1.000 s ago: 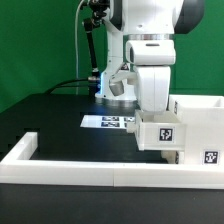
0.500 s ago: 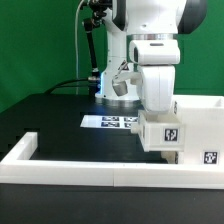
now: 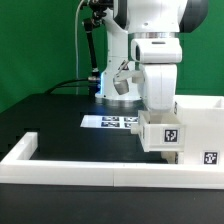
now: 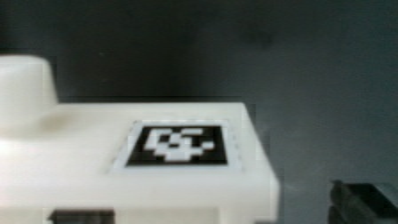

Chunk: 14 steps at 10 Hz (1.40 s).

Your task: Assemble drawer

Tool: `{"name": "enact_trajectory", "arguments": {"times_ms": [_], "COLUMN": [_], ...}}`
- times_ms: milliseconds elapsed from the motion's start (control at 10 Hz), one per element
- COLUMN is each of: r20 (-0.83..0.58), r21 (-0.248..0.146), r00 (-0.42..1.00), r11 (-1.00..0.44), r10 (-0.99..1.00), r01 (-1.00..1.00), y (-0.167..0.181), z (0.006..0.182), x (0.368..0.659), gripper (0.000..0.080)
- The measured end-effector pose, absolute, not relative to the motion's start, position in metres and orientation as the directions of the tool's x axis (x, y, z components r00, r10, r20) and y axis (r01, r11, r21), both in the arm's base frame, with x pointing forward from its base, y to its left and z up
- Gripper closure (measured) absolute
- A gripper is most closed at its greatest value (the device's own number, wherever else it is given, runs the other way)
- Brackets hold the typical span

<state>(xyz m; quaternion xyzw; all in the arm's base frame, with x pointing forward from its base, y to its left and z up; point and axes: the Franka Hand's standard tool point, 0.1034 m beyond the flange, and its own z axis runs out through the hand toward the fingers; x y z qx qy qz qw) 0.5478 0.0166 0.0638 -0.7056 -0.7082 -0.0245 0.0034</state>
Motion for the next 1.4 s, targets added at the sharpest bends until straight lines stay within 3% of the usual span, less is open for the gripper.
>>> {"name": "enact_trajectory", "arguments": {"times_ms": [100,600,800,1000,1300,1400], "r20": [0.035,0.010,0.011,0.016,0.028,0.087], "r21": [0.033,0.046,0.032,0.036,0.030,0.019], "r00": [-0.003,-0.005,-0.026,-0.018,-0.044,-0.084], "r11": [0.002,0.005,0.026,0.017,0.043,0.083], "r10": [0.999,1.000,1.000,1.000,0.999,0.993], "r01": [0.999,0.999,0.999,0.999,0.999,0.996], "y": [0.016,0.000,-0.024,-0.028,-0.032,-0.040], "z": [0.071,0.107,0.101,0.097,0.092,0.080], "x": [0.550,0.570,0.583,0.594,0.590,0.577], "gripper": [0.0160,0.0151,0.0151,0.0151,0.0151,0.0151]}}
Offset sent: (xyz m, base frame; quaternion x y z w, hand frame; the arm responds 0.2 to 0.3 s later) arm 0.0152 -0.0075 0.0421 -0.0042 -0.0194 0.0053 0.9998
